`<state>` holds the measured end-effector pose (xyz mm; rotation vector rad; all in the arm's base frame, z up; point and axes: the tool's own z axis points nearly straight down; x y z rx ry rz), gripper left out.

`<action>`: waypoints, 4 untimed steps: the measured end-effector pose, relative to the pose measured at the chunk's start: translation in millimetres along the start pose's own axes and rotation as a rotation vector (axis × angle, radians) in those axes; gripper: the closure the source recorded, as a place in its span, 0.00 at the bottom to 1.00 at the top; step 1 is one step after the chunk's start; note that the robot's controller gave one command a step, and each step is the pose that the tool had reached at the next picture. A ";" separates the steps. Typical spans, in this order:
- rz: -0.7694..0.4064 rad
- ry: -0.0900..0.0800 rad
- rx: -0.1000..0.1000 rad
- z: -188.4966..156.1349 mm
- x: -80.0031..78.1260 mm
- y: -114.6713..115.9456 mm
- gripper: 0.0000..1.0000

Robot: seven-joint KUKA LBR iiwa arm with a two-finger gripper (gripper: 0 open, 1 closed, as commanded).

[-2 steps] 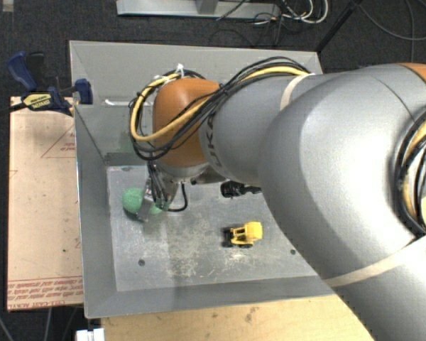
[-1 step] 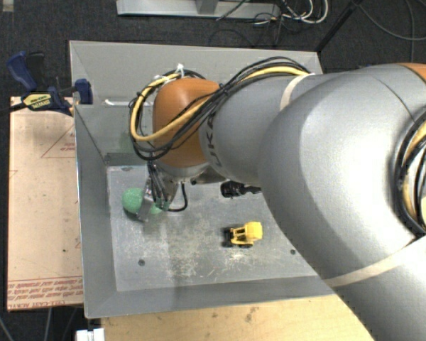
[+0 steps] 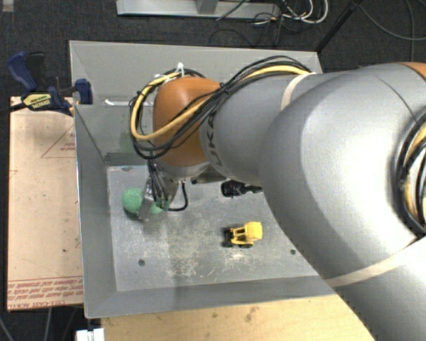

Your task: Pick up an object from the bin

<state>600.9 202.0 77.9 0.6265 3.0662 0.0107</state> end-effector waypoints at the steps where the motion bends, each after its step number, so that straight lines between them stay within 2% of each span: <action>1: 0.000 0.003 0.002 -3.9 -0.2 0.3 1.00; 4: -0.001 0.011 0.008 -19.8 0.8 -0.4 1.00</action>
Offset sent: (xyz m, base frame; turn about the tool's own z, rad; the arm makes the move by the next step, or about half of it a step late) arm 0.0001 0.0000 0.0120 -0.0001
